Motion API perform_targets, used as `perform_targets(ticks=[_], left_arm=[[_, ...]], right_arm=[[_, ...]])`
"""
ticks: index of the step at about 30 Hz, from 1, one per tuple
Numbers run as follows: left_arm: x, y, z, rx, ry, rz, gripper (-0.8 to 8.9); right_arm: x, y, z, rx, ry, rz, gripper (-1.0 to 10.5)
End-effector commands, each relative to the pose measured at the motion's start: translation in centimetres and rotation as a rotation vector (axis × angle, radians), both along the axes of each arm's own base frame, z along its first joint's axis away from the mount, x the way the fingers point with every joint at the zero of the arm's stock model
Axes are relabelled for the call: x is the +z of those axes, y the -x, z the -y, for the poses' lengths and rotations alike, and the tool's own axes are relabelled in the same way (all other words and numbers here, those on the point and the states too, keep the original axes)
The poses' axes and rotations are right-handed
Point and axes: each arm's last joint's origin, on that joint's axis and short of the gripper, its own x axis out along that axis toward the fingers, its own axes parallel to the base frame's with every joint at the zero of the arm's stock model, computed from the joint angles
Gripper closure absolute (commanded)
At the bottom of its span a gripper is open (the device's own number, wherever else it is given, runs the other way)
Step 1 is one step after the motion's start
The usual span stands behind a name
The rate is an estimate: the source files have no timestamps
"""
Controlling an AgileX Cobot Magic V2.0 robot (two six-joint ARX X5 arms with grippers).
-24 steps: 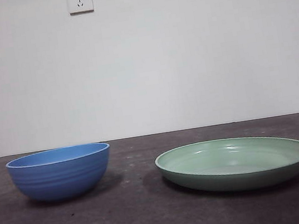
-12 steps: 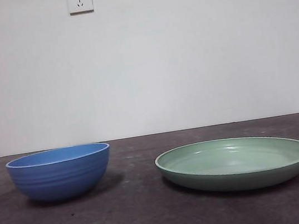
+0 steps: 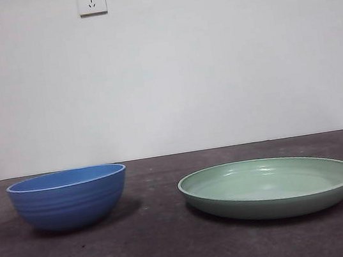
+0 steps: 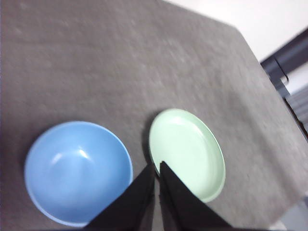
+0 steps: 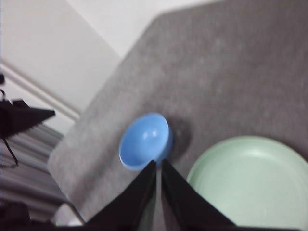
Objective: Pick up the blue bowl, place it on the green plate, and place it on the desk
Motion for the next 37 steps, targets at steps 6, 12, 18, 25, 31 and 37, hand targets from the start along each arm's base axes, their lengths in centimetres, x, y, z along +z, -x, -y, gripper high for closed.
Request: perform_targets(ticks=[6, 12, 18, 25, 31, 37], left_arm=[[0.6, -0.2, 0.7, -0.066, -0.028, 0.064, 6.91], [0.6, -0.1, 0.8, -0.074, -0.028, 0.068, 3.76], [0.6, -0.2, 0.8, -0.075, -0.029, 0.072, 2.14], [0.5, -0.1, 0.7, -0.054, -0.011, 0.004, 2.20], [-1.1, -1.3, -0.2, -0.008, -0.044, -0.160, 2.92], [-3.8, -4.1, -0.6, 0.023, -0.115, -0.276, 2.91]], right_arm=[[-0.1, 0.0, 0.0, 0.058, 0.085, 0.059, 9.3], [-0.1, 0.0, 0.0, 0.051, 0.088, 0.060, 6.1], [-0.2, 0.0, -0.1, 0.054, 0.088, 0.058, 3.1], [-0.2, 0.1, -0.1, 0.064, 0.083, 0.053, 3.1], [-0.4, 0.4, -0.1, 0.066, 0.085, 0.016, 3.1], [-0.6, 0.5, -0.2, 0.073, 0.087, -0.010, 3.1]])
